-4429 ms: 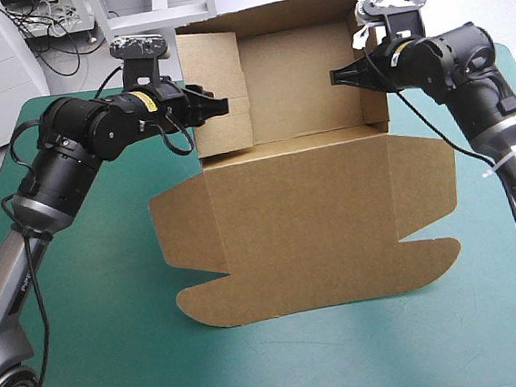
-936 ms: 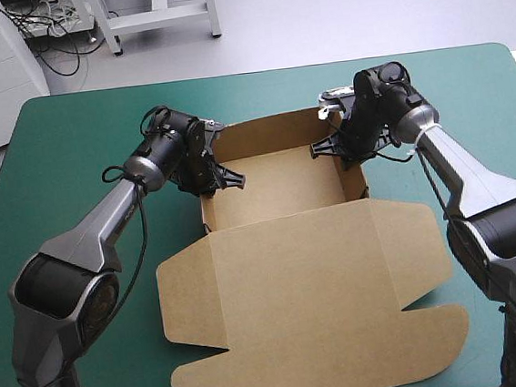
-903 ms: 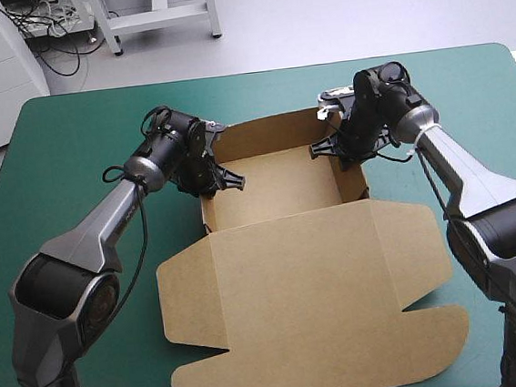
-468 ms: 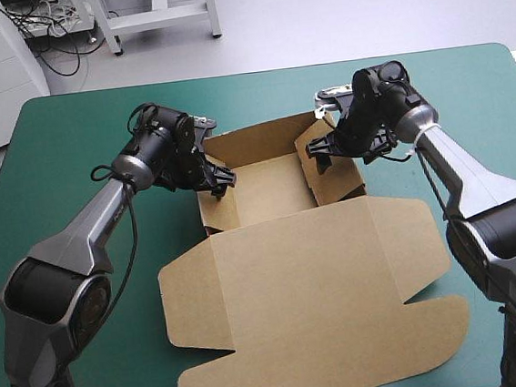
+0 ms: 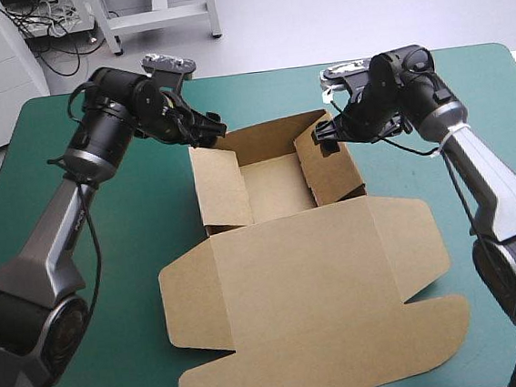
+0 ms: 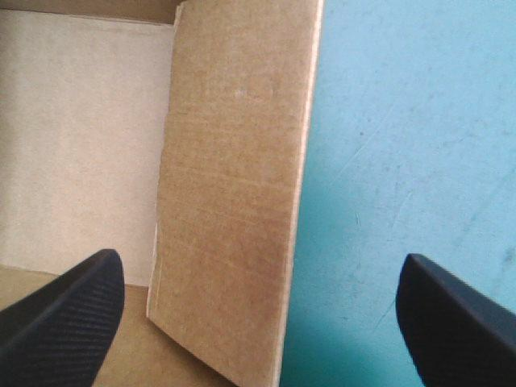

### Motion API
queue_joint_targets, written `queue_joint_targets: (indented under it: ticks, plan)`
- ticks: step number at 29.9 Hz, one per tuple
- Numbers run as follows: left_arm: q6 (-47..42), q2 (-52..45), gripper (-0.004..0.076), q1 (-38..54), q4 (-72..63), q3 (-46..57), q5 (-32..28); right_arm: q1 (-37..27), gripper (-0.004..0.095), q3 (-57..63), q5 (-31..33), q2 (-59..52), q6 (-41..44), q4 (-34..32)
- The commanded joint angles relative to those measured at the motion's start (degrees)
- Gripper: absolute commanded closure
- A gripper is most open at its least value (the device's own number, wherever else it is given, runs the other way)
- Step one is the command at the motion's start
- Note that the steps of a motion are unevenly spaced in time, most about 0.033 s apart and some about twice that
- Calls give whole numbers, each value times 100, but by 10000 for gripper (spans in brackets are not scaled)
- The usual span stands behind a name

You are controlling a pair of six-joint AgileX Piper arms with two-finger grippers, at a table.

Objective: Fold the box

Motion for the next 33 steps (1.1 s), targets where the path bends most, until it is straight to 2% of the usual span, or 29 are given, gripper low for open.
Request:
queue_joint_targets:
  ticks: [1,5,7,9,14,22,33]
  plan:
    - [560,-734,204,-8,-359,-276,302,-14,79,-196,45,-583,-192,-3]
    - [834,-1179,459,-8,-456,-276,310,-14,79,-196,45,-693,-233,-3]
    - [885,-1410,623,-8,-439,-276,310,-14,79,-196,45,-693,-246,-3]
    - [967,-1656,755,-8,-439,-204,310,-14,79,-196,45,-693,-257,-25]
    - [1147,-2319,756,-8,-388,470,310,-14,79,-196,35,-667,-366,-37]
    - [1356,-3398,756,-8,223,2669,297,-14,79,-196,35,-334,-378,-1]
    - [1155,-4485,756,-8,255,4857,-219,-14,83,-196,45,504,-445,89]
